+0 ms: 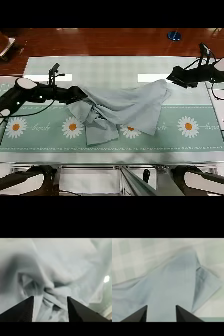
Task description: Fold the shirts.
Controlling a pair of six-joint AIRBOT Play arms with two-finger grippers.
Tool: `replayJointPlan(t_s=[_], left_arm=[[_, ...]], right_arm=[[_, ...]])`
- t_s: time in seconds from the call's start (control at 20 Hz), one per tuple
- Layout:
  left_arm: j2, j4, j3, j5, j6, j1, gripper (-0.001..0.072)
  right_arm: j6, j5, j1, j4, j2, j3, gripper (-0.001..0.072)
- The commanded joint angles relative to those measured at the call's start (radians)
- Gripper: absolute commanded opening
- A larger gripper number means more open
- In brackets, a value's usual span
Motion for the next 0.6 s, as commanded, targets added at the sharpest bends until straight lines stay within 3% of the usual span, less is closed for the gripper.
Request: replayJointPlan(t_s=[0.0,0.1,0.15,0.35,0.55], left_arm=[[0.002,0.159,0.100,-0.209,-0.016,0.129,0.0508],[0.088,0.180,0.027,-0.262,-0.023,0.275,0.0508],[0.138,0.119,-0.074,-0.262,-0.020,0.336,0.0508],[0.209,-0.127,-0.475,-0.126,0.042,0.417,0.0507],[0.203,-0.290,-0.618,0.015,0.122,0.349,0.0507]], right_arm=[[-0.064,0.193,-0.113,-0.037,0.006,0.061,0.0415],[-0.068,0.282,-0.214,-0.185,0.100,-0.005,0.0415],[-0.067,0.268,-0.268,-0.204,0.172,-0.102,0.0414],[-0.128,0.059,-0.351,0.050,0.450,-0.623,0.0409],[-0.217,0.061,-0.351,0.212,0.527,-0.829,0.0409]])
